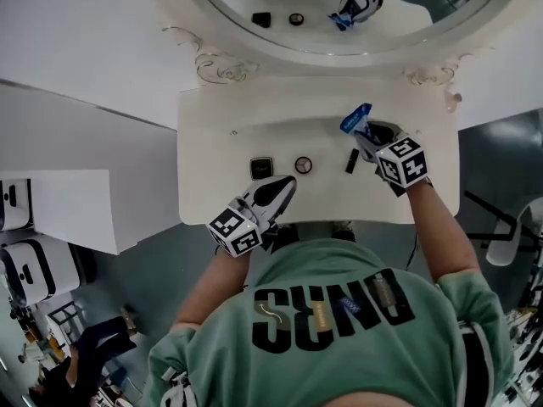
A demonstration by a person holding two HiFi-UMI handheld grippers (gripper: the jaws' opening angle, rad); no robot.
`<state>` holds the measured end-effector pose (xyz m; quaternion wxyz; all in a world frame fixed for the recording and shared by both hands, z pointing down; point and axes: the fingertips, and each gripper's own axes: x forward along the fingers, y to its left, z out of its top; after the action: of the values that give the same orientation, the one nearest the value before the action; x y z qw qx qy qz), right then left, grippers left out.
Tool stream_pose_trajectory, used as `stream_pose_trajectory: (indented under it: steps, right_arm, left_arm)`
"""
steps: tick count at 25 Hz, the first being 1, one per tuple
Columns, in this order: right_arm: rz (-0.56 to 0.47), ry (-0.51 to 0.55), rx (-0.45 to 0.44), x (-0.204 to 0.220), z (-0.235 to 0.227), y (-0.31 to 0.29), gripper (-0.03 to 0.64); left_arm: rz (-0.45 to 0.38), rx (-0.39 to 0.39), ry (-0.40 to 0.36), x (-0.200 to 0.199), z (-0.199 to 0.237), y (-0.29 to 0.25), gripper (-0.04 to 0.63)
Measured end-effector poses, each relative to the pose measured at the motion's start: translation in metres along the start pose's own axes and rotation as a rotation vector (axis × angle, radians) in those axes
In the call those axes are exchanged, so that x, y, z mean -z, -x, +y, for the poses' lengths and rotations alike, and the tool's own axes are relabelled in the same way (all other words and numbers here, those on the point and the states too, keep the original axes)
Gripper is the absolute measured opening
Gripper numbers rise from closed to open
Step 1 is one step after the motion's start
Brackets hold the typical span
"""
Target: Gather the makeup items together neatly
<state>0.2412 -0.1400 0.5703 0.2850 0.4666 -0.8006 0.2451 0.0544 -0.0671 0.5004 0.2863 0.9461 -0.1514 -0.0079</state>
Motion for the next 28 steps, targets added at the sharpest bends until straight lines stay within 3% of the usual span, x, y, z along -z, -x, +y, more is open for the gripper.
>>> stream_pose_trajectory:
  steps: [12,16,19,22,28]
  right_arm:
    - [0.101,-0.269,0.239,0.149,-0.075,0.062,0.112]
    - [0.140,-0.285,0.317,0.177,-0.084,0.062,0.122]
    - [0.166,-0.301,0.361,0.200,-0.088,0.055,0.187]
    - [0.117,-0.343,0.376,0.208,-0.091,0.050,0.274]
    - [0.085,-0.402,0.430,0.204,-0.097,0.047,0.328]
  left_arm:
    - [0.103,0.127,-0.023,0.024,-0.052,-0.080,0.009]
    - [0.121,0.139,-0.028,0.027,-0.062,-0.091,0.011]
    - [0.131,0.146,-0.034,0.029,-0.067,-0.094,0.009]
    - [0.136,0.146,-0.043,0.030,-0.071,-0.093,0.009]
    - [0.127,0.131,-0.058,0.023,-0.073,-0.082,0.009]
